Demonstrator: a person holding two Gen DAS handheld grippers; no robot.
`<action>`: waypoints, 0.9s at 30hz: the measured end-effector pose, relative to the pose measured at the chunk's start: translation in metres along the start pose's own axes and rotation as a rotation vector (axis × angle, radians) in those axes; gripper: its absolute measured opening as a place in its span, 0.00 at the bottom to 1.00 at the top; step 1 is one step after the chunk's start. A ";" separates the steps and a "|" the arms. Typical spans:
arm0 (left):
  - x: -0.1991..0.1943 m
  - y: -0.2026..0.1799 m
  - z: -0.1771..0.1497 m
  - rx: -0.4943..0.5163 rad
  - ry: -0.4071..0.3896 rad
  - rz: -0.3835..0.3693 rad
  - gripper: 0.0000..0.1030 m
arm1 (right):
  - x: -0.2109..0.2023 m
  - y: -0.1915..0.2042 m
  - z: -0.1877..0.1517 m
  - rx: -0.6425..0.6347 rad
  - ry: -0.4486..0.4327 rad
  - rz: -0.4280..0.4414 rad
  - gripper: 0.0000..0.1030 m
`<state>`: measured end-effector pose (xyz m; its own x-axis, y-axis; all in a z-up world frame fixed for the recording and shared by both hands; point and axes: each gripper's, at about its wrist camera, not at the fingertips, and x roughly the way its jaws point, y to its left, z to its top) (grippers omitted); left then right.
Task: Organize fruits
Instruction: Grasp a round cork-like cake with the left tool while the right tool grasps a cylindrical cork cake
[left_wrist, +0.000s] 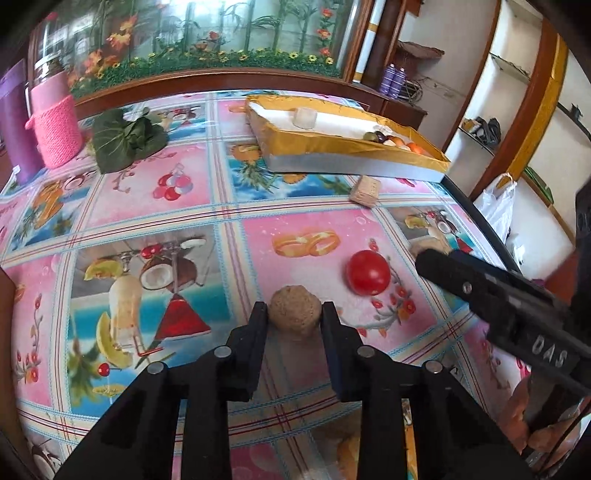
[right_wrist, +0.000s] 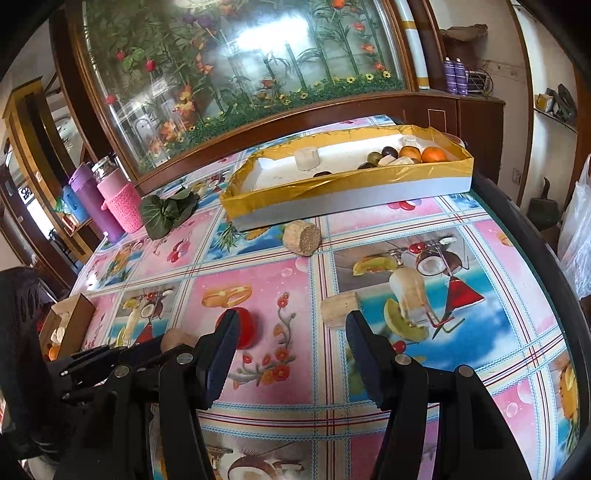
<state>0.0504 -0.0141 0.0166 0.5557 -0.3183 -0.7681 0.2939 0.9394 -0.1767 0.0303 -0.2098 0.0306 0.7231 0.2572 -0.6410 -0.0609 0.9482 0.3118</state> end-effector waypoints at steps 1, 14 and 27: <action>0.000 0.005 0.001 -0.021 0.005 -0.002 0.27 | 0.001 0.004 -0.002 -0.018 0.006 0.003 0.61; -0.013 0.030 0.007 -0.133 -0.016 -0.028 0.27 | 0.011 0.011 -0.005 -0.062 0.051 -0.039 0.61; -0.015 0.026 0.007 -0.123 -0.013 -0.043 0.27 | 0.039 -0.009 0.019 -0.081 0.100 -0.251 0.36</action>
<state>0.0553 0.0142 0.0279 0.5544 -0.3598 -0.7504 0.2204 0.9330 -0.2845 0.0721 -0.2117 0.0158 0.6513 0.0255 -0.7584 0.0542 0.9953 0.0800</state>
